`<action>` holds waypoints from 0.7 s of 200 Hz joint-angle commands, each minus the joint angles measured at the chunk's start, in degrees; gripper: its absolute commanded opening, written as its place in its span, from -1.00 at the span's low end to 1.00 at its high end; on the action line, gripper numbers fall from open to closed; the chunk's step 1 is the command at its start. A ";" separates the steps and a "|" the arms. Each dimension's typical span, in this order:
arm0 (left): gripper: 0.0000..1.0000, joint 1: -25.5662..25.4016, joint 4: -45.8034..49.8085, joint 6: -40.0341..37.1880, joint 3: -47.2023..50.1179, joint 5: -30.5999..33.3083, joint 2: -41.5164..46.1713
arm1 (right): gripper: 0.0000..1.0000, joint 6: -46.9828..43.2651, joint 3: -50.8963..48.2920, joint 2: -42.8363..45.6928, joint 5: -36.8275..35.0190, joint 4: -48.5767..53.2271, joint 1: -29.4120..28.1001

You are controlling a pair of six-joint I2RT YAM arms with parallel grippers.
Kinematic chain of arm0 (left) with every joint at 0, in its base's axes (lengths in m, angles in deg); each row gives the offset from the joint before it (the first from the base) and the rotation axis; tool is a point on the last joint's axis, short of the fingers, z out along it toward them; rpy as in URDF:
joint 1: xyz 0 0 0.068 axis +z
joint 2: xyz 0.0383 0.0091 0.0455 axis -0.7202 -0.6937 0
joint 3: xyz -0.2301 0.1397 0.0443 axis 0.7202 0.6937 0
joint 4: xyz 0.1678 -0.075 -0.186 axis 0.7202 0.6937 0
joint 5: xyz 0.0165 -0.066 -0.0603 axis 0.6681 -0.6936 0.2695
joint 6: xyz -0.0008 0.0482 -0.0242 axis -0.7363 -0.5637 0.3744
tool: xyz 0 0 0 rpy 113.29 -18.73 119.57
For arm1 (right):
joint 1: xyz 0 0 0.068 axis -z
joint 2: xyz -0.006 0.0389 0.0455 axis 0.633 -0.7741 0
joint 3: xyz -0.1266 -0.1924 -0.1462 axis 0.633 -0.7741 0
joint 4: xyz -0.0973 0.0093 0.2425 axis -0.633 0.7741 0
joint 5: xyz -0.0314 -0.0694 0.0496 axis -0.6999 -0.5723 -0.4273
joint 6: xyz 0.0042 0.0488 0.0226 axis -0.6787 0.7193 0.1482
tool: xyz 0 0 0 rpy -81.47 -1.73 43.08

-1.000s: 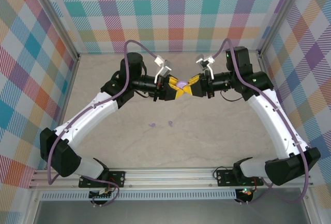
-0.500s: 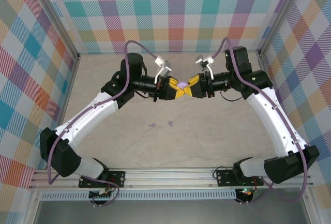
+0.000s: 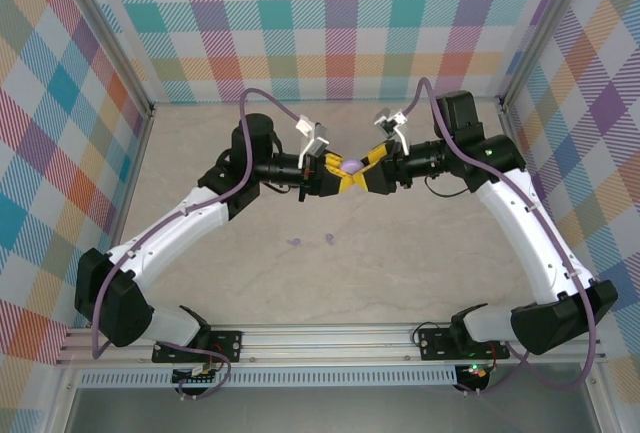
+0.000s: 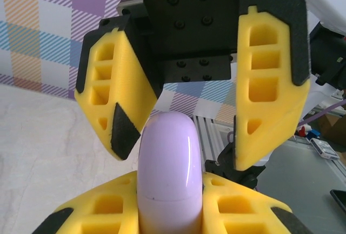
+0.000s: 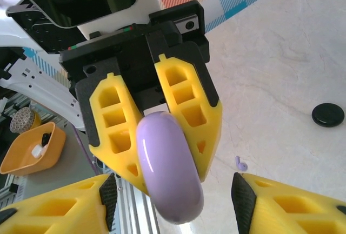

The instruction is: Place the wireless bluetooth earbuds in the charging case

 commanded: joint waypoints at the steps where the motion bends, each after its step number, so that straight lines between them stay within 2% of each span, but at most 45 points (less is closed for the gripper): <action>1: -0.77 -0.60 -2.32 -2.74 0.36 -0.75 2.73 | 0.21 -1.92 1.69 -0.48 -0.84 1.44 -0.53; 140: -0.75 -2.34 5.95 -13.75 0.63 -0.85 4.28 | 0.24 3.11 -0.89 2.13 -11.86 -5.89 -0.53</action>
